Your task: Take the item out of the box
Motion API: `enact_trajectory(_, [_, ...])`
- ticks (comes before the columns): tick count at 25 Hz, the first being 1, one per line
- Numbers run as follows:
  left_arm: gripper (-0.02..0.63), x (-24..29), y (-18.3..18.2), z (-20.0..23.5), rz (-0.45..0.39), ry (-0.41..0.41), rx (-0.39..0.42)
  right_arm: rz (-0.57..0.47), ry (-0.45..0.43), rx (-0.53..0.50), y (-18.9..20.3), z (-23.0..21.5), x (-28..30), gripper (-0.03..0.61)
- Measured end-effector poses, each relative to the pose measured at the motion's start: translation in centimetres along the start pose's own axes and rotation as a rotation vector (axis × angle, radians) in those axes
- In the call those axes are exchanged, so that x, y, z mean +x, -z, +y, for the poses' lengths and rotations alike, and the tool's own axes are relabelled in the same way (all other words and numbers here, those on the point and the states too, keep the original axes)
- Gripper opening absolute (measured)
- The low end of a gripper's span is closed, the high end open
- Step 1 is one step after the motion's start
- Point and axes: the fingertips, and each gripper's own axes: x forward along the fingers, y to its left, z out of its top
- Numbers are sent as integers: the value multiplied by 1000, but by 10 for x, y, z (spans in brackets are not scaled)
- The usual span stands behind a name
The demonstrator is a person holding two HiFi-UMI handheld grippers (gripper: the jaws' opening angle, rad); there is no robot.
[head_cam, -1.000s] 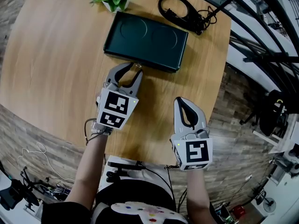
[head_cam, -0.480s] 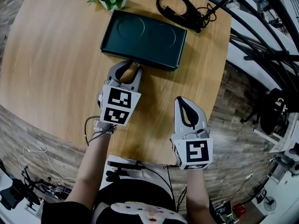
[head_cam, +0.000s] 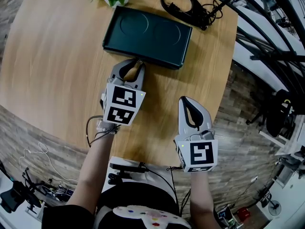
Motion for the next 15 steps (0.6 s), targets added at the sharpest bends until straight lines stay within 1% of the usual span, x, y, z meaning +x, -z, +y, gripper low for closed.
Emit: enact_trajectory(15, [75, -16, 12, -8, -13, -3, 13, -13, -17, -22, -3, 8, -7, 9])
